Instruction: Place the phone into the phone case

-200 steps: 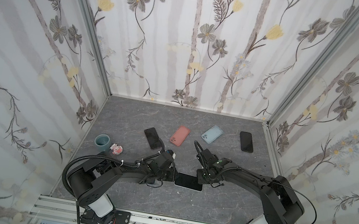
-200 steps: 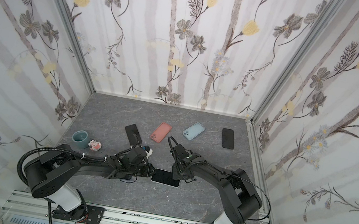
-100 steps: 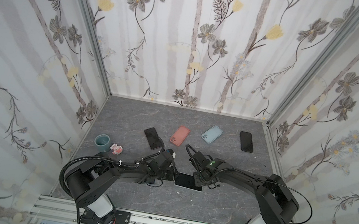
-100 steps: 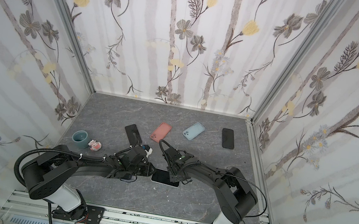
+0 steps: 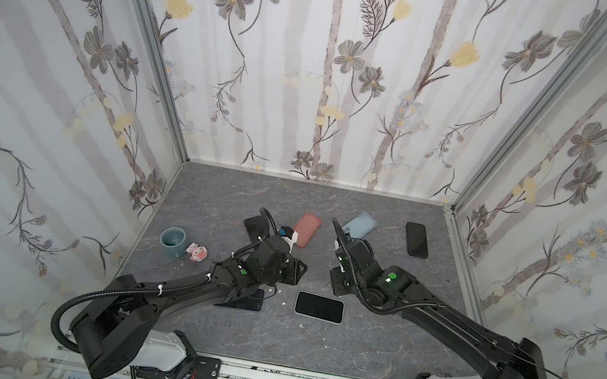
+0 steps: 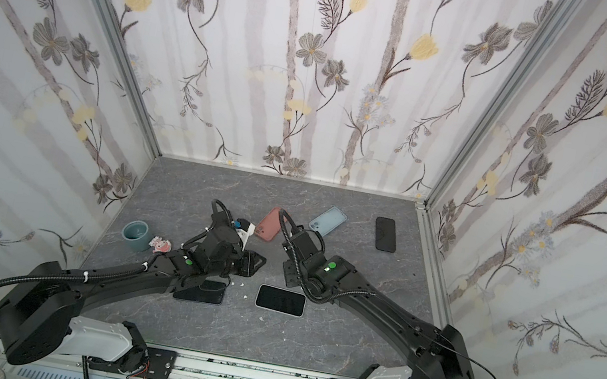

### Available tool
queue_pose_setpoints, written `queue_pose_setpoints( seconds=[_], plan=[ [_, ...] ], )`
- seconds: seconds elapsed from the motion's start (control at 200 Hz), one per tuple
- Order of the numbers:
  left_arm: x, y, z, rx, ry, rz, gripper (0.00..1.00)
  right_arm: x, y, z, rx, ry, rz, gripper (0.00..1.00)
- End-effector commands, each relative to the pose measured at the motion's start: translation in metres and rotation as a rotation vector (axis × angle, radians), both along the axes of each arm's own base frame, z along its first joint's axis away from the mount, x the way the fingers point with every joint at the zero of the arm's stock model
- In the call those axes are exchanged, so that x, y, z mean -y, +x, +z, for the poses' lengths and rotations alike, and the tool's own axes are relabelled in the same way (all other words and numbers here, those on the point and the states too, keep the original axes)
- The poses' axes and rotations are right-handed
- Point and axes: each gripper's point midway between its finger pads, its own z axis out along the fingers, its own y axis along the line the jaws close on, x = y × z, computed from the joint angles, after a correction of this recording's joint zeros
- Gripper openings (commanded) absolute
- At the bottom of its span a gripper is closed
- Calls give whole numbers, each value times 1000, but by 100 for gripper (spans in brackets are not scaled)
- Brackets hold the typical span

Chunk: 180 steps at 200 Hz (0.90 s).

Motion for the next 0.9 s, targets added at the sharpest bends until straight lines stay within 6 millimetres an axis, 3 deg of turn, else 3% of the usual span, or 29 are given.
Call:
queue_pose_setpoints(
  seconds=[0.0,0.12,0.18,0.26,0.295,0.365,0.5,0.669,0.784,0.894],
  plan=[
    [-12,10,36,160,64,-4,33,-4,10,58,228,117,44,36],
    [-19,13,88,343,83,-24,38,1,-2,109,438,251,122,45],
    [-22,12,112,437,88,-34,45,7,-11,127,535,299,153,62],
    [-28,10,135,544,99,-33,68,13,-25,140,658,312,229,87],
    [-30,9,142,584,107,-37,80,14,-30,126,678,271,274,99],
    [-34,4,149,647,128,-51,100,16,-33,113,697,199,319,100],
    [-27,-20,136,754,207,-232,100,6,-41,69,589,31,481,100],
    [-29,-55,108,906,274,-415,100,-11,-72,-1,436,-99,804,100],
    [-34,-69,93,992,330,-481,100,-15,-71,-15,402,-123,831,100],
    [-40,-66,87,986,370,-461,100,-20,-72,-32,362,-157,888,100]
  ],
)
